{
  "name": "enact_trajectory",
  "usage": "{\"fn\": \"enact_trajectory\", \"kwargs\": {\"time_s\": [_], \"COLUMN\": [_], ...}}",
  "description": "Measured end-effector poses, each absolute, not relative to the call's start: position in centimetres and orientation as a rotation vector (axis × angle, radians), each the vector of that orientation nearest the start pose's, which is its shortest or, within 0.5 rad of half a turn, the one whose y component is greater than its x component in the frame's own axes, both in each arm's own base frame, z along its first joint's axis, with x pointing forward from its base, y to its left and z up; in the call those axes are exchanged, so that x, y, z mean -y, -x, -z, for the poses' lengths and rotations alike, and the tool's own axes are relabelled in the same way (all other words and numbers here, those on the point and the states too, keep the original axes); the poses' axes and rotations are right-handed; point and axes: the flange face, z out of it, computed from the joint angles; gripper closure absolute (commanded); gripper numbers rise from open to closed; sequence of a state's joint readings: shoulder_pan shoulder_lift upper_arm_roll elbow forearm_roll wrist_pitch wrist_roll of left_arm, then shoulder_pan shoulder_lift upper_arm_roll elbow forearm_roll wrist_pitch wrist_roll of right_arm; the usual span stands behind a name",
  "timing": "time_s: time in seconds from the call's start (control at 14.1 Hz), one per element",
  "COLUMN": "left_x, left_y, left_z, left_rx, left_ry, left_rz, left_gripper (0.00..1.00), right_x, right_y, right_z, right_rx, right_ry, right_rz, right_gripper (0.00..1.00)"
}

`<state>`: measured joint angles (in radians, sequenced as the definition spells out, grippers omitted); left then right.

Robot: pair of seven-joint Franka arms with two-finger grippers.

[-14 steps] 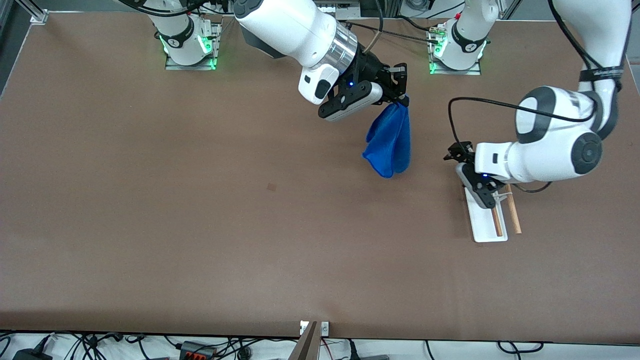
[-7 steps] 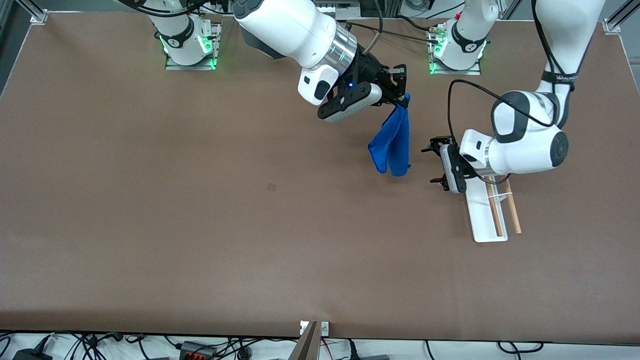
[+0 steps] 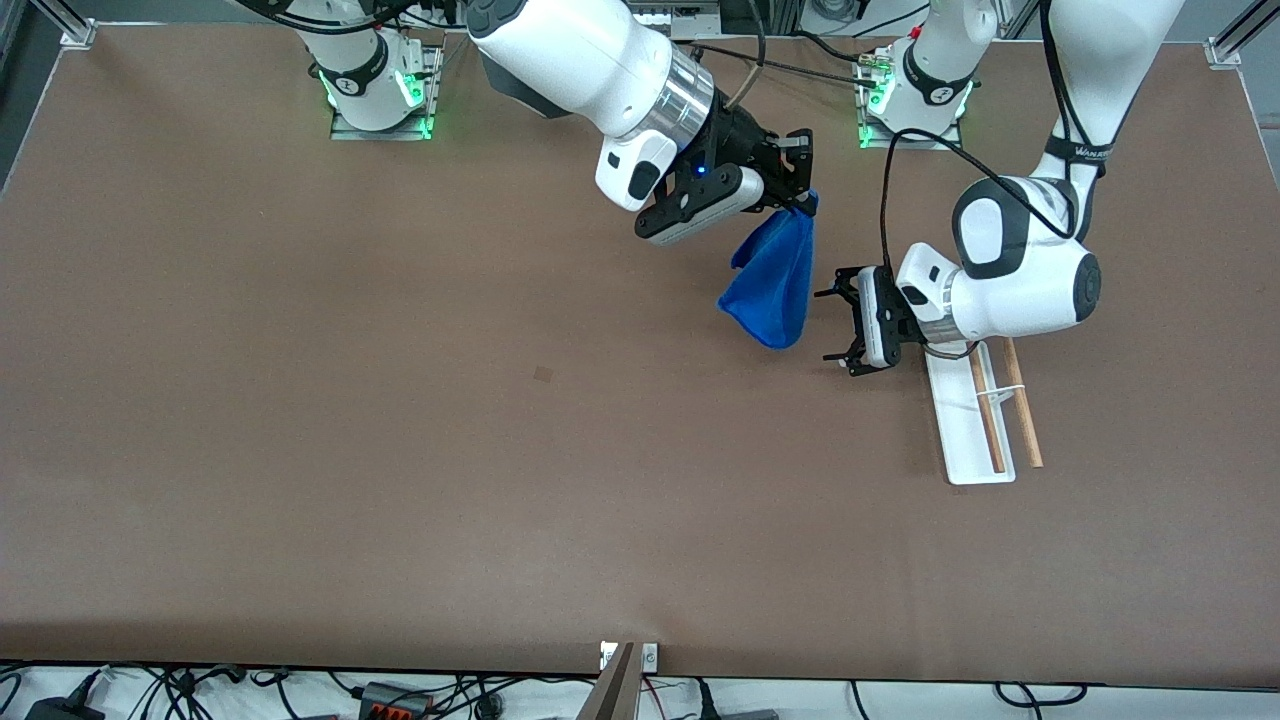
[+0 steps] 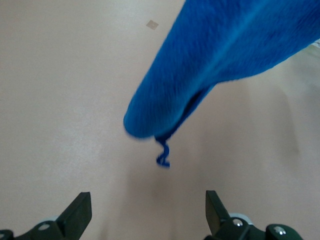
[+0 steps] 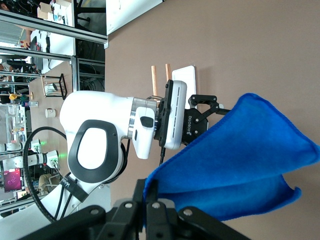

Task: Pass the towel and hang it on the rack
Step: 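Grasp the hanging towel with the left gripper below the right gripper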

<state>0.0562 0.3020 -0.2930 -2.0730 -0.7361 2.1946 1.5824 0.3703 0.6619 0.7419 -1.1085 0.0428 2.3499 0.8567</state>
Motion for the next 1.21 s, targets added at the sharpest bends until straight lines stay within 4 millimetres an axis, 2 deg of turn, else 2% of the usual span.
{"fn": "enact_trajectory", "kwargs": {"time_s": [0.28, 0.5, 0.57, 0.64, 0.78, 0.92, 1.06, 1.21], "left_x": [16.7, 18.8, 19.4, 19.7, 20.2, 20.6, 21.0, 21.6], "left_y": [-55.7, -56.8, -57.2, -57.6, -58.1, -58.2, -58.1, -58.0], "left_z": [-28.8, -30.4, -30.7, -30.7, -30.2, -29.8, -29.7, -29.9], "left_rx": [1.590, 1.638, 1.647, 1.650, 1.646, 1.644, 1.646, 1.650], "left_ry": [-1.954, -1.918, -1.909, -1.903, -1.894, -1.886, -1.881, -1.874], "left_rz": [-0.380, -0.426, -0.438, -0.445, -0.447, -0.445, -0.446, -0.447], "left_gripper": [0.00, 0.01, 0.08, 0.26, 0.68, 0.93, 0.99, 0.99], "right_x": [-57.2, -57.2, -57.2, -57.2, -57.2, -57.2, -57.2, -57.2], "right_y": [-50.4, -50.4, -50.4, -50.4, -50.4, -50.4, -50.4, -50.4], "right_z": [-57.9, -57.9, -57.9, -57.9, -57.9, -57.9, -57.9, -57.9], "right_rx": [-0.034, -0.033, -0.033, -0.033, -0.033, -0.033, -0.033, -0.033], "right_ry": [2.320, 2.321, 2.321, 2.321, 2.321, 2.321, 2.321, 2.321], "right_rz": [0.108, 0.110, 0.110, 0.111, 0.111, 0.111, 0.111, 0.111], "right_gripper": [1.00, 1.00, 1.00, 1.00, 1.00, 1.00, 1.00, 1.00]}}
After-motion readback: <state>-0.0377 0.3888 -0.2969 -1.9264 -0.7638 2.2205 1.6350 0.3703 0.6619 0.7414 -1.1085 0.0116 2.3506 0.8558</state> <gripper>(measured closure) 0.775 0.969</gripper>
